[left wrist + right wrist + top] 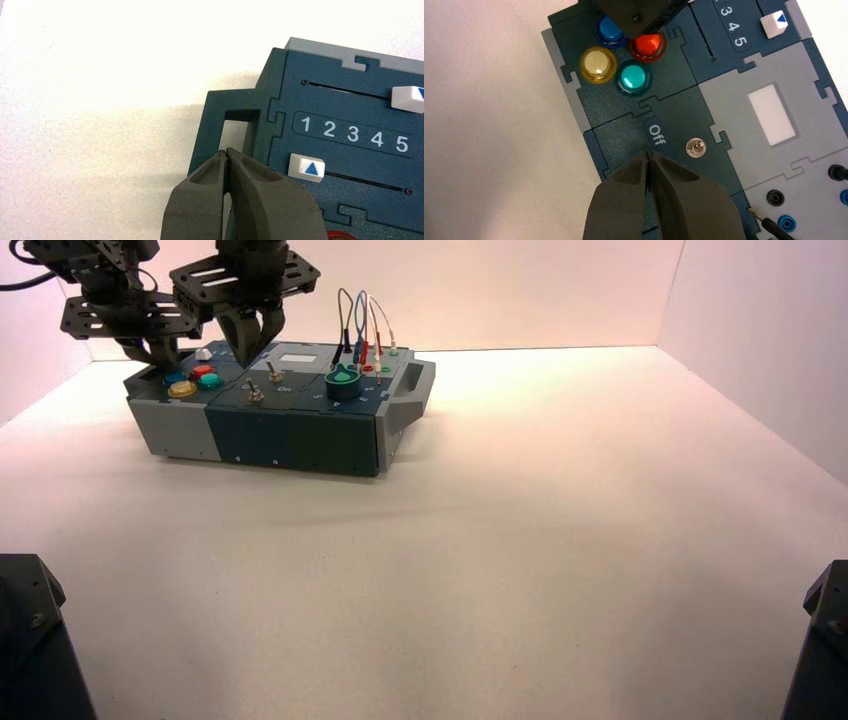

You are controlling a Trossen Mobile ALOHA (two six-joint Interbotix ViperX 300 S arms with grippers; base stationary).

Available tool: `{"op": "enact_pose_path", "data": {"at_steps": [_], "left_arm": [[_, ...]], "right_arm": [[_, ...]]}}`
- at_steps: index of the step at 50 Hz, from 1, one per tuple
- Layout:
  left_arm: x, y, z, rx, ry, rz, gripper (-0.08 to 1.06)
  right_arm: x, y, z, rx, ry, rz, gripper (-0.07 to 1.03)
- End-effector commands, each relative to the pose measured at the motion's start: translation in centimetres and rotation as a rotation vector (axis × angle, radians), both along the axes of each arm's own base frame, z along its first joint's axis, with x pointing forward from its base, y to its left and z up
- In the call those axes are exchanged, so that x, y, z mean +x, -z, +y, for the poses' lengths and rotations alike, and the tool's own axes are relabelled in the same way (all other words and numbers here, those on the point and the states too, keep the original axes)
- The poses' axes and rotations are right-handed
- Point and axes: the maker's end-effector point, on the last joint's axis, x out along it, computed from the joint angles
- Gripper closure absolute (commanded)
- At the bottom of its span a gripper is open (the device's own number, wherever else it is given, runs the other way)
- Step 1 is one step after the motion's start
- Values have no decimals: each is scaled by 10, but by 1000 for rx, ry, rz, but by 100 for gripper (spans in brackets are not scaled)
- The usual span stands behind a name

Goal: Flip the bottom switch on with the right gripper.

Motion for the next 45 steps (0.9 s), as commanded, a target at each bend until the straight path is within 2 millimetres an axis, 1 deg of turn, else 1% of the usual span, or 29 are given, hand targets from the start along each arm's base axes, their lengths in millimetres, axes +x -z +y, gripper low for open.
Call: {"op": "enact_pose_path", "data": {"at_steps": [1, 9, 22, 33, 45], "left_arm": [[0, -4, 7, 0, -15, -6, 100], [0, -4, 7, -1, -16, -6, 100], [1, -5, 7, 1, -15, -9, 100], [1, -5, 7, 0, -16, -9, 100], [0, -5, 7, 0, -16, -8, 100]], "right_arm": [[-1, -37, 7, 58, -6, -36, 98], [-3, -30, 10, 58, -6, -23, 98], [-6, -29, 11, 61, -7, -14, 98], [-8, -20, 10, 52, -4, 5, 98], [-8, -18, 10, 49, -4, 9, 98]]}}
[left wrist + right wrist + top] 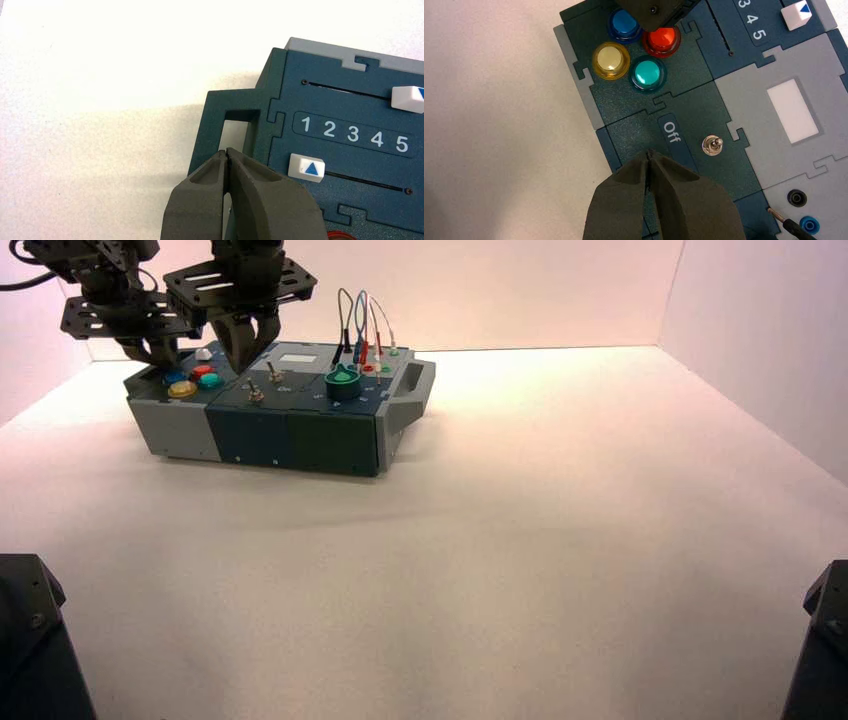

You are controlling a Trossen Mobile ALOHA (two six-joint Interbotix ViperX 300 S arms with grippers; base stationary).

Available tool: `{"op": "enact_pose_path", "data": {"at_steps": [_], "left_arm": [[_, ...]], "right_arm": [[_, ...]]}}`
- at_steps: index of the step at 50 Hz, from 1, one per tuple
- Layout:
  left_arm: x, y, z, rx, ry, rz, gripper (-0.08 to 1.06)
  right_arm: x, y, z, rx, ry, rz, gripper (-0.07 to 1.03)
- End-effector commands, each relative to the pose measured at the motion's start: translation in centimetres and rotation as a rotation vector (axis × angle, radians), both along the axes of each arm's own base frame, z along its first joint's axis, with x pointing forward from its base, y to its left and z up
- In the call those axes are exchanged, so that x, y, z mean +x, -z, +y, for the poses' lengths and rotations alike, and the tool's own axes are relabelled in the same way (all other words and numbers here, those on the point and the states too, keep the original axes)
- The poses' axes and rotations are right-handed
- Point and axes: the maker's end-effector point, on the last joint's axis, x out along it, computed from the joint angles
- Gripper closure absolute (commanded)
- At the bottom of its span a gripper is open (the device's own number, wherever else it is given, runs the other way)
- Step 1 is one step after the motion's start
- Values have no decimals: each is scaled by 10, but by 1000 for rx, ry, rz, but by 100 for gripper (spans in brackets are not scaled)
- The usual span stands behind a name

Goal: Flip the bottom switch on with the right gripper.

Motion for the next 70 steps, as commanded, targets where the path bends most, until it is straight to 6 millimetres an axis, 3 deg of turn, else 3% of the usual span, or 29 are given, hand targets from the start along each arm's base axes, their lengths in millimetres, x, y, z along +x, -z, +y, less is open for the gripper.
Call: {"op": "enact_pose_path", "data": {"at_steps": [1, 37, 70], "left_arm": [[0, -3, 7, 0, -16, -5, 100], [-2, -3, 8, -3, -22, -2, 100], [-4, -3, 9, -2, -22, 1, 100]], "right_arm": [[0, -20, 6, 35, -6, -23, 98], [-3, -10, -2, 7, -6, -9, 98], [5, -26, 8, 40, -8, -37, 98]]}}
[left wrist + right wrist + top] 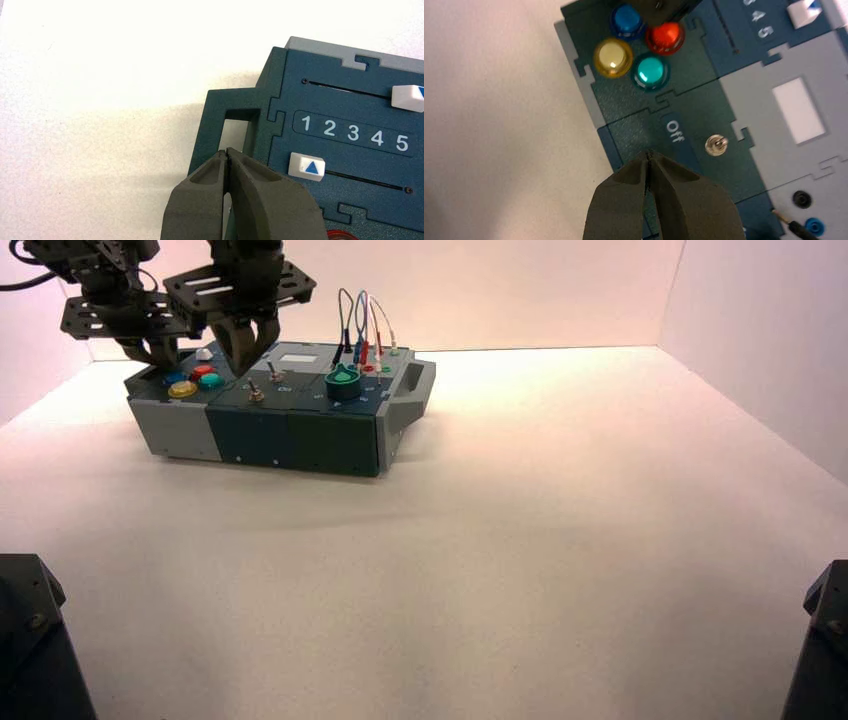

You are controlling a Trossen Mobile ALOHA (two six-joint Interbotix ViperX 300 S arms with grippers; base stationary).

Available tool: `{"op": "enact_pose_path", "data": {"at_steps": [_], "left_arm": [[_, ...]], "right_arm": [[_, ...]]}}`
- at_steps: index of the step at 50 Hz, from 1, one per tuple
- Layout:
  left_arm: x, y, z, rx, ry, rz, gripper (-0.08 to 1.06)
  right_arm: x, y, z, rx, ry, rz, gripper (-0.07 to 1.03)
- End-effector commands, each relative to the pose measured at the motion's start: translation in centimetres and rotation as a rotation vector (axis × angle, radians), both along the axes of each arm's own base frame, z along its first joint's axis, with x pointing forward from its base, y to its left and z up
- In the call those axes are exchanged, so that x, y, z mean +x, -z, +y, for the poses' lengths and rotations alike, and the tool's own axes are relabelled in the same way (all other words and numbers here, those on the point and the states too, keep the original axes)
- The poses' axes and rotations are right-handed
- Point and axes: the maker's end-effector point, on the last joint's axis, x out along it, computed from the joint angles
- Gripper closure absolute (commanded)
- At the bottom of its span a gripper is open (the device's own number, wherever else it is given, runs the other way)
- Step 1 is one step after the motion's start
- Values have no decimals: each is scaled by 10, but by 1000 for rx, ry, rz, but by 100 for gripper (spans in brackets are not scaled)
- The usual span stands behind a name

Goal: Flip the bottom switch on with the right gripper.

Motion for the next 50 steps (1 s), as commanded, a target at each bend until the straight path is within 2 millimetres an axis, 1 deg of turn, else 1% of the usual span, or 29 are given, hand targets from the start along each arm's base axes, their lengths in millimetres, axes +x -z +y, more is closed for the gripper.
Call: {"op": "enact_pose_path", "data": {"at_steps": [1, 11, 27, 30, 37, 50], "left_arm": [[-2, -4, 9, -1, -22, -3, 100], [-2, -4, 10, -1, -23, -3, 100], [-3, -3, 10, -2, -23, -2, 100], [-2, -4, 10, -1, -23, -3, 100], [-3, -3, 10, -2, -23, -2, 100], [-2, -3, 10, -2, -25, -4, 100]], "right_arm": [[5, -30, 7, 45, -6, -38, 98], [3, -23, 4, 32, -6, -28, 98], [2, -21, 4, 27, -7, -23, 98], [3, -16, 2, 18, -6, -18, 98], [3, -12, 0, 7, -8, -19, 98], [5, -13, -4, 3, -4, -20, 98]]}}
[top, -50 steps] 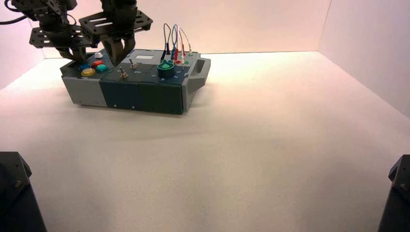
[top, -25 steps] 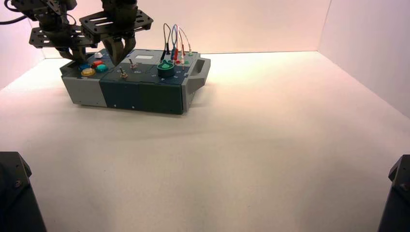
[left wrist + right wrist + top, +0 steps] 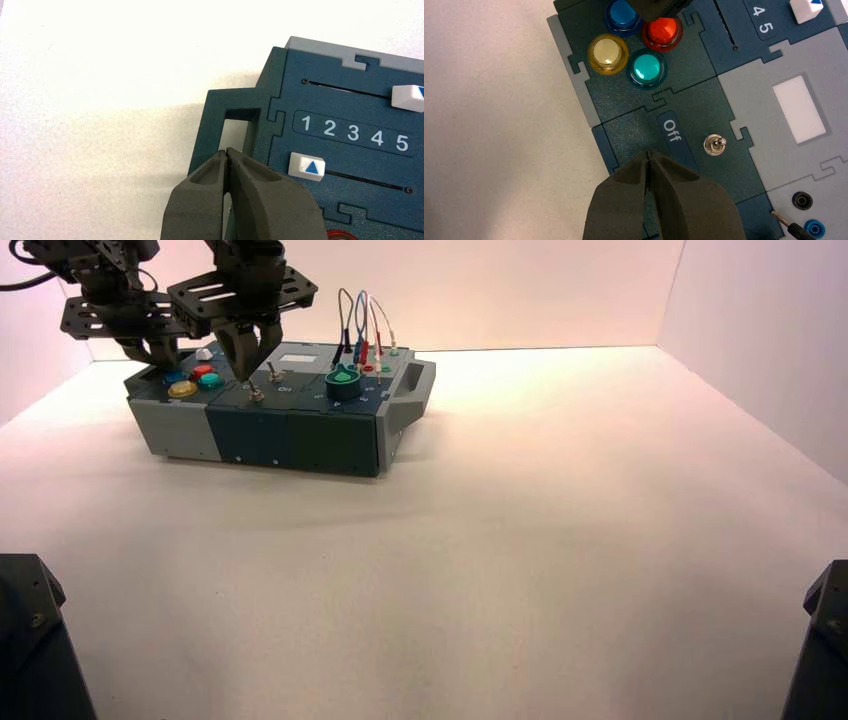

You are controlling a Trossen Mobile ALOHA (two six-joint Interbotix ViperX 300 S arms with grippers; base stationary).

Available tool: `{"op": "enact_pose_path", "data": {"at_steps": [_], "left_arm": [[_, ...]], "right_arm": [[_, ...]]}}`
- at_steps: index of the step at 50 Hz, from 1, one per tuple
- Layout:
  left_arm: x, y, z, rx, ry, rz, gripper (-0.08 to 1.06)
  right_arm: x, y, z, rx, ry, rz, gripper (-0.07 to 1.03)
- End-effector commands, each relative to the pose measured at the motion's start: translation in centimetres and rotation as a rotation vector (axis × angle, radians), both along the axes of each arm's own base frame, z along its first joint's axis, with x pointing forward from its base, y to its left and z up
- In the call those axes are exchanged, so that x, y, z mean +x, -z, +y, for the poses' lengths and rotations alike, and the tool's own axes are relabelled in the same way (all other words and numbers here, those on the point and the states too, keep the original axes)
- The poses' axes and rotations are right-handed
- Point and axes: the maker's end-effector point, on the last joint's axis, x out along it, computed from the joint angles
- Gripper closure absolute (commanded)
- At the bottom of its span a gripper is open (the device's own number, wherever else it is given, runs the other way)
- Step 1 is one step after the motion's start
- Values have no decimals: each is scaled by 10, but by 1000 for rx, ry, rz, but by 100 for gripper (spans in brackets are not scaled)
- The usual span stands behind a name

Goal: Flip the bottom switch on with the right gripper.

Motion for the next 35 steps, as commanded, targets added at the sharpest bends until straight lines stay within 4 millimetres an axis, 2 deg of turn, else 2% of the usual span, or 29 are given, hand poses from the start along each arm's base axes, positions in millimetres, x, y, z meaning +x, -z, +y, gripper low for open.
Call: {"op": "enact_pose_path", "data": {"at_steps": [1, 17, 27, 35], "left_arm": [[-2, -4, 9, -1, -22, -3, 100], [-3, -3, 10, -2, -25, 0, 100], [-3, -3, 10, -2, -25, 1, 100], [-5, -3, 12, -3, -29, 3, 100]], "right_arm": [[4, -21, -1, 23, 4, -23, 98], [7, -19, -21, 7, 25, -19, 98], [7, -18, -23, 5, 26, -19, 98], [11, -26, -19, 30, 29, -37, 98]]}}
